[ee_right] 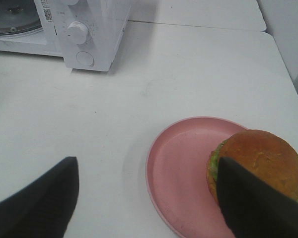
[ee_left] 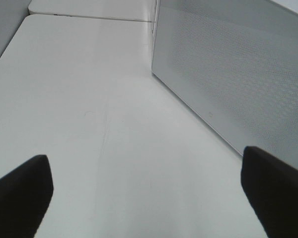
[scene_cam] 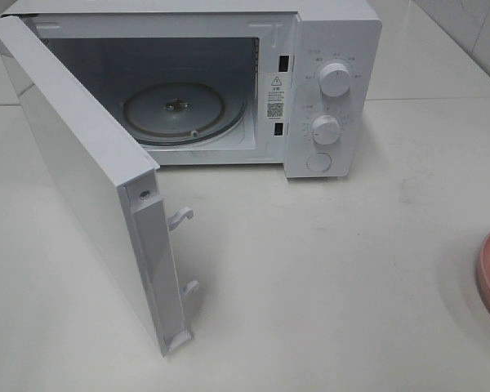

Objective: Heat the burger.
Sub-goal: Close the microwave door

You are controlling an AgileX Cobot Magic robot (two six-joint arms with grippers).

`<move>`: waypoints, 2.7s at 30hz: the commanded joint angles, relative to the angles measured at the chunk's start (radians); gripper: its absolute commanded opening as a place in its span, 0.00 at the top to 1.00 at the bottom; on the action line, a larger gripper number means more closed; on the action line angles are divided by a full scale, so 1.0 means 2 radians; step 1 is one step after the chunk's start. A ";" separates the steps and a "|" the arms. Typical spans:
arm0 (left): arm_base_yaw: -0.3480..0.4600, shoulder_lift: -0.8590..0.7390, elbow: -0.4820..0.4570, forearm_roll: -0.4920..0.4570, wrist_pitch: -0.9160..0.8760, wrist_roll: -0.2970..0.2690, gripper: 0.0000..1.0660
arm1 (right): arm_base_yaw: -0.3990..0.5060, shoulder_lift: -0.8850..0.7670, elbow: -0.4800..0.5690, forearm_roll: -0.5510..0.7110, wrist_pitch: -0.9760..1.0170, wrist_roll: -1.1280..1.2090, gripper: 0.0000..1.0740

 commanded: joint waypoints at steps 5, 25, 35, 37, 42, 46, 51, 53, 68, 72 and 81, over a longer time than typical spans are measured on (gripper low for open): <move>0.001 -0.002 0.001 -0.001 -0.004 -0.004 0.09 | -0.004 -0.015 0.003 0.000 -0.004 -0.005 0.30; 0.001 -0.002 0.001 -0.003 -0.004 -0.004 0.09 | -0.004 -0.015 0.003 0.000 -0.004 -0.005 0.30; 0.001 -0.002 0.001 -0.003 -0.006 -0.004 0.09 | -0.004 -0.015 0.003 0.000 -0.004 -0.005 0.30; 0.001 -0.002 -0.002 -0.004 -0.008 -0.004 0.09 | -0.004 -0.015 0.003 0.000 -0.004 -0.005 0.30; 0.001 0.010 -0.014 -0.004 -0.025 -0.004 0.10 | -0.004 -0.015 0.003 0.000 -0.004 -0.005 0.30; 0.001 0.055 -0.016 -0.004 -0.058 -0.004 0.18 | -0.004 -0.015 0.003 0.000 -0.004 -0.005 0.30; 0.001 0.113 -0.016 -0.004 -0.093 -0.004 0.40 | -0.004 -0.015 0.003 0.000 -0.004 -0.005 0.30; 0.001 0.150 -0.016 -0.010 -0.107 -0.004 0.56 | -0.004 -0.015 0.003 0.000 -0.004 -0.005 0.30; 0.001 0.271 0.063 -0.075 -0.331 0.072 1.00 | -0.004 -0.015 0.003 0.000 -0.004 -0.005 0.30; 0.001 0.282 0.089 -0.102 -0.399 0.107 1.00 | -0.004 -0.015 0.003 0.000 -0.004 -0.005 0.30; 0.001 0.332 0.140 -0.120 -0.572 0.141 1.00 | -0.004 -0.015 0.003 0.000 -0.004 -0.005 0.30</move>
